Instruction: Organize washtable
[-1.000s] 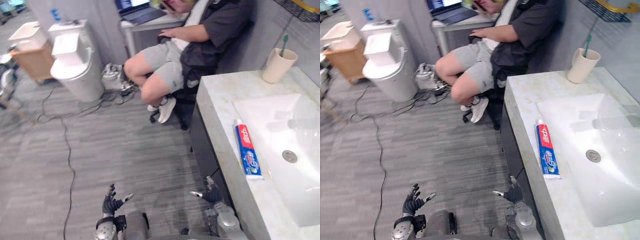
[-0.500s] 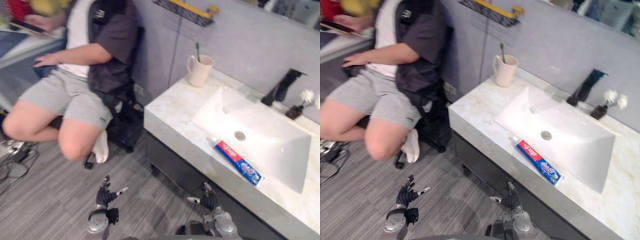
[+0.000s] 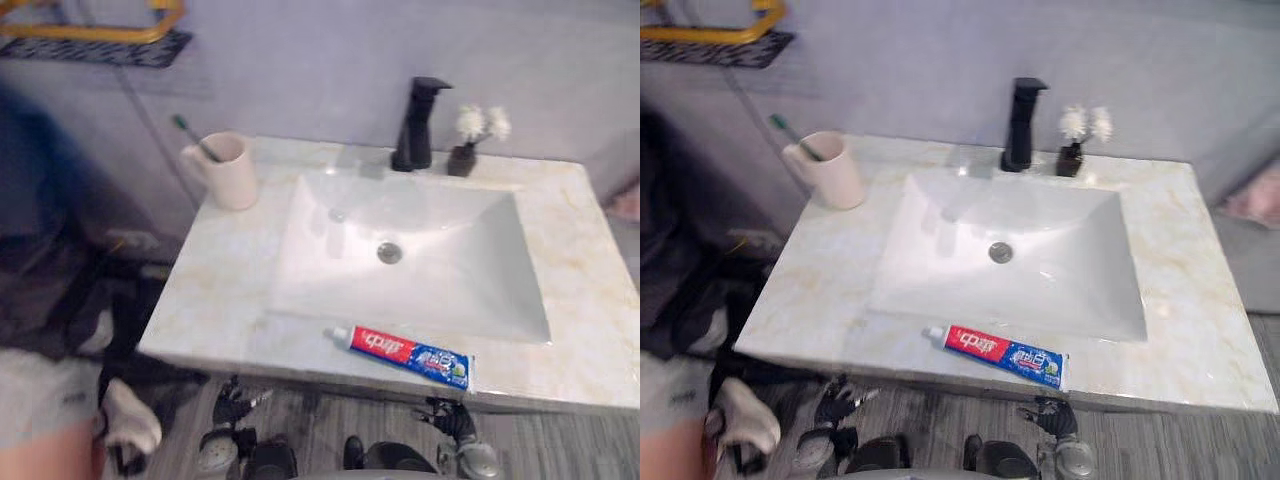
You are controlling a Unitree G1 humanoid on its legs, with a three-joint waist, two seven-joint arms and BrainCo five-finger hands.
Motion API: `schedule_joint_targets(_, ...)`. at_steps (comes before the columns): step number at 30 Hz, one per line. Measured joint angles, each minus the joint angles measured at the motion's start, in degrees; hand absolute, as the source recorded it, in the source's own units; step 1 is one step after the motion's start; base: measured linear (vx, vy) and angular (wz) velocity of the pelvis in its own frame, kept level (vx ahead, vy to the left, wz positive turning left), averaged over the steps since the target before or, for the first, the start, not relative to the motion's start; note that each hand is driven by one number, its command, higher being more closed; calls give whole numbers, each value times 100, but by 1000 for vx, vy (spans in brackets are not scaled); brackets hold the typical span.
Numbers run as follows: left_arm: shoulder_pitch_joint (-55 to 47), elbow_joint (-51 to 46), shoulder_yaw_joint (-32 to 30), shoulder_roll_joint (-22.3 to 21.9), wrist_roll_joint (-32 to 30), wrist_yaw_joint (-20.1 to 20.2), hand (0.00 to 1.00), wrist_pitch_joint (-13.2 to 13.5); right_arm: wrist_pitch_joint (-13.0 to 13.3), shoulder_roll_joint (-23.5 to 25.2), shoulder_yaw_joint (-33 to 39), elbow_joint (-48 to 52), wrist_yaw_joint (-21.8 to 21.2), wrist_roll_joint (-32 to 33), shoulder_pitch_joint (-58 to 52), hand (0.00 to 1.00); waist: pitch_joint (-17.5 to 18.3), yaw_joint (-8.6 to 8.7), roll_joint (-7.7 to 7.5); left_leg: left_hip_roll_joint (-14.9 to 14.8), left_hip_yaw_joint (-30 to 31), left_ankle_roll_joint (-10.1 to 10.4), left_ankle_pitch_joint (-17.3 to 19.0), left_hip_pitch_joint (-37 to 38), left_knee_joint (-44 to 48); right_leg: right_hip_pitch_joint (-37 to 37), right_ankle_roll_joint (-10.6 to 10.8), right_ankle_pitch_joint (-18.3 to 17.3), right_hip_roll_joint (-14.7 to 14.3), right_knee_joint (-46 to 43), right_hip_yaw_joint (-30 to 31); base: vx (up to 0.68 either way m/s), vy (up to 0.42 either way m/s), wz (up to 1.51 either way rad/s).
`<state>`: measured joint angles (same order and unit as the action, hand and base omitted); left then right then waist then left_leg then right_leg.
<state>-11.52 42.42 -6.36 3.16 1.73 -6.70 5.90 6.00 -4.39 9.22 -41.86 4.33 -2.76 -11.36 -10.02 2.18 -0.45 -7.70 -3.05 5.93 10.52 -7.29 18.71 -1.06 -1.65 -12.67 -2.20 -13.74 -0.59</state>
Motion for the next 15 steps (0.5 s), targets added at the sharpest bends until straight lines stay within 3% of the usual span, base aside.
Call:
schedule_joint_targets(4,-53,48,121,286,-17,15,0,-51,4,28,90,-14,62,0,-73,0,77,-6,-140,275,-415,-207,-132,222,-470,72,404,163,337,259,312,163,224,-35)
schedule_joint_targets(5,144,320,172,327,-22,28,0,205,12,-38,148,-630,46,42,211,0,328,-135,-270,976,-497,-691,-1226,1065,-2424,-1,655,479,750,810,538,0,0,-4)
schedule_joint_targets(15,148,321,356,254,18,6,0,203,12,-39,174,-632,83,290,241,0,279,-135,-199,971,-477,-689,-1226,1278,-2424,-326,654,560,757,995,474,-8,-9,2)
